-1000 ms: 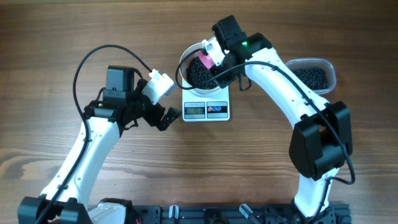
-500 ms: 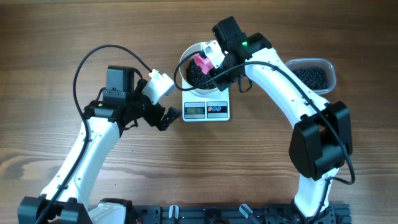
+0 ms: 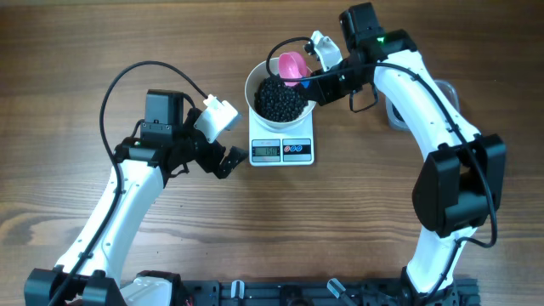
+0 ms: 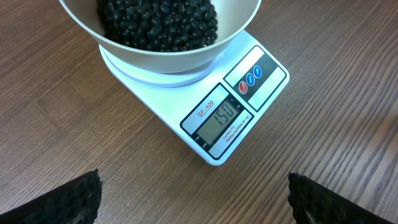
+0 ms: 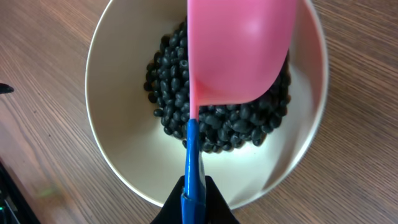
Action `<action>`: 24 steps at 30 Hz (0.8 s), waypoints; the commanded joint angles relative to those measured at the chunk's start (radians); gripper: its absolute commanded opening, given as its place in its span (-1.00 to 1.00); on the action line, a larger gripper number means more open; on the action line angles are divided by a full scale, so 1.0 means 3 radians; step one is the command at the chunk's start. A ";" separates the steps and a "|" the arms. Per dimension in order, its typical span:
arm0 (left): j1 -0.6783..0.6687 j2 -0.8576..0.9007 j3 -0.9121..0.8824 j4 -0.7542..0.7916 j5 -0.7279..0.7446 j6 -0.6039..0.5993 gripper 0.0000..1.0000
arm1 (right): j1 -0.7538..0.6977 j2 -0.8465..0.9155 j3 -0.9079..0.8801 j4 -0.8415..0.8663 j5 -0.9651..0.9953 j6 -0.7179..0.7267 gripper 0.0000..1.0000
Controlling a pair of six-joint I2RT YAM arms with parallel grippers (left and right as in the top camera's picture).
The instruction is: Scoop item into bowl and weigh 150g on scale
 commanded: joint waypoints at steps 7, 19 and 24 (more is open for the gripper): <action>0.0009 -0.0005 -0.0022 0.0000 0.0027 0.0017 1.00 | 0.0251 0.0056 0.0083 -0.0014 0.0874 -0.0047 -0.92; 0.0009 -0.0005 -0.0022 -0.0001 0.0027 0.0015 1.00 | 0.0576 0.0118 0.0083 -0.0004 0.1605 -0.0247 -0.91; 0.0009 -0.0005 -0.0022 -0.0001 0.0027 0.0017 1.00 | 0.0579 0.0165 0.0083 -0.0014 0.1605 -0.0340 -0.92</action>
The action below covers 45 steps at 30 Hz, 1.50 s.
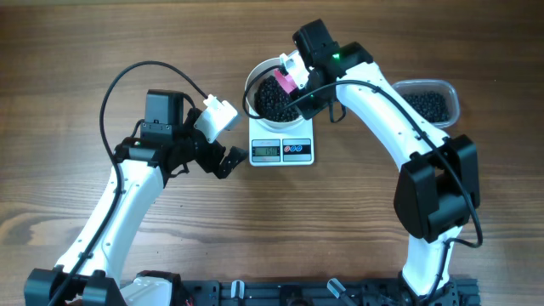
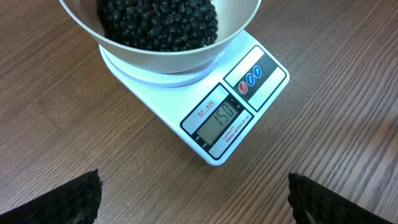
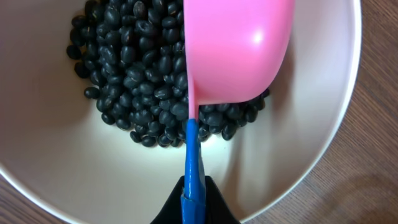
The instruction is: Scoop item into bowl and weigh 150g on scale
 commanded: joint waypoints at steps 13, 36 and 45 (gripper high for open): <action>0.0009 -0.0005 -0.0022 -0.0001 0.0027 0.0015 1.00 | 0.0122 0.0112 0.0076 -0.0033 0.0053 -0.0281 -0.91; 0.0009 -0.0005 -0.0022 0.0000 0.0027 0.0017 1.00 | -0.0516 -0.0031 0.0367 -0.0178 -0.1469 -0.0017 -0.91; 0.0009 -0.0005 -0.0022 -0.0001 0.0027 0.0015 1.00 | -0.0778 -0.0294 0.0370 -0.0221 -0.2050 0.0146 -0.91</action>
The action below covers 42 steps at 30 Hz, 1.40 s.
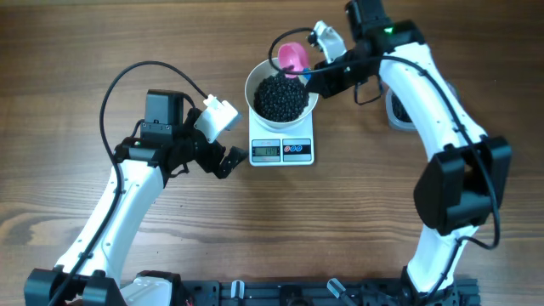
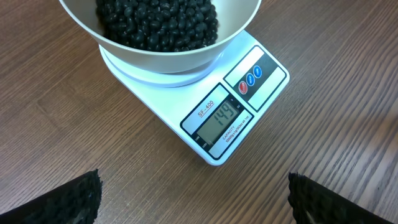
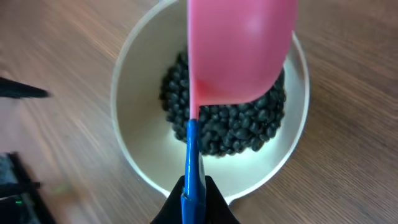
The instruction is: Scoop item into bowl and weigh 150g on scale
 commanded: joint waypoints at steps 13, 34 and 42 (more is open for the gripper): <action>0.0009 -0.0005 -0.0022 0.0000 0.0027 0.0015 1.00 | -0.0114 -0.0230 0.0088 -0.0114 -0.0306 0.0057 -0.92; 0.0009 -0.0005 -0.0022 -0.0001 0.0027 0.0015 1.00 | -0.0114 -0.0230 0.0088 -0.0112 -0.0282 0.0058 -0.91; 0.0009 -0.0005 -0.0022 0.0000 0.0027 0.0017 1.00 | -0.0114 -0.0230 0.0088 -0.0112 -0.0281 0.0058 -0.92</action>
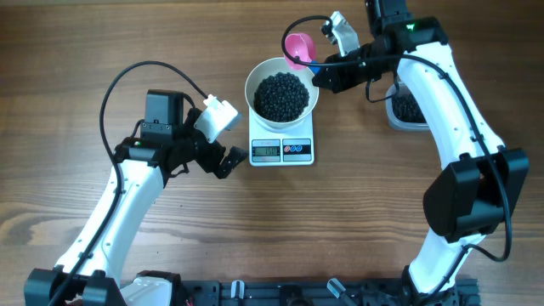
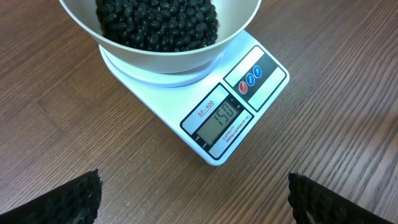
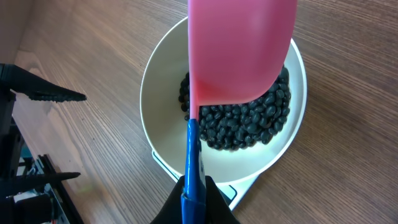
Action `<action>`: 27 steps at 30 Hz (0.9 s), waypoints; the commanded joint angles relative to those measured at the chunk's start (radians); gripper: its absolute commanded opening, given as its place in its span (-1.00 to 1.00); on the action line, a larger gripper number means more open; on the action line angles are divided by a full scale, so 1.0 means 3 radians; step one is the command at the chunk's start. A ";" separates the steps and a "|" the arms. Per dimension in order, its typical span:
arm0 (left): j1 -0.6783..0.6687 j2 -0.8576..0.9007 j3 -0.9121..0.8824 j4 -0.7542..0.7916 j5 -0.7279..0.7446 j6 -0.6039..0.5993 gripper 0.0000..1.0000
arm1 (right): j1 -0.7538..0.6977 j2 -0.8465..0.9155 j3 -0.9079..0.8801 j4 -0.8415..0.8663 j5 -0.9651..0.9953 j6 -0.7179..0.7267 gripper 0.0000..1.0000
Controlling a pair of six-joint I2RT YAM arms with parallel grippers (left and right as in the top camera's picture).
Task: Scoop item into bowl and weigh 150g on scale
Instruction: 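Carry the scoop with the right gripper back to the bean tub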
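A white bowl [image 1: 281, 88] of black beans [image 1: 282, 94] stands on the white scale [image 1: 283, 150]; its display [image 2: 222, 120] reads 150. My right gripper [image 1: 331, 75] is shut on the blue handle [image 3: 193, 163] of a pink scoop [image 1: 297, 47], which hangs beyond the bowl's far right rim. In the right wrist view the scoop's pink underside [image 3: 239, 50] covers part of the bowl [image 3: 163, 134]. My left gripper [image 1: 226, 160] is open left of the scale, its fingers [image 2: 71, 198] wide apart with nothing between them.
A clear container [image 1: 406, 109] of black beans sits at the right, partly hidden under the right arm. Wooden tabletop [image 1: 85, 51] lies all around. Black cable loops above the left arm [image 1: 140, 72].
The scoop and right gripper have moved right and a little farther from the bowl. The scale's reading has gone from 149 to 150. The left arm has not moved.
The scoop was held over the bowl's right side with the scale at 150. Then it sat low over the beans. Then it was at the far rim, reading 149. Now it hangs beyond the rim and the display shows 150.
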 commanded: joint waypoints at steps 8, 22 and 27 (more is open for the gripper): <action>0.0009 -0.0005 -0.0022 -0.0001 0.0027 0.0015 1.00 | 0.0005 -0.0080 0.0079 -0.0003 -0.0060 0.0041 -0.91; 0.0009 -0.0005 -0.0022 0.0000 0.0027 0.0015 1.00 | -0.0963 -0.0296 0.0079 -0.0142 -0.0970 -0.0011 -0.91; 0.0009 -0.0005 -0.0022 -0.0001 0.0027 0.0017 1.00 | -0.1643 -0.0436 0.0079 -0.0603 -0.0928 -0.0351 -0.91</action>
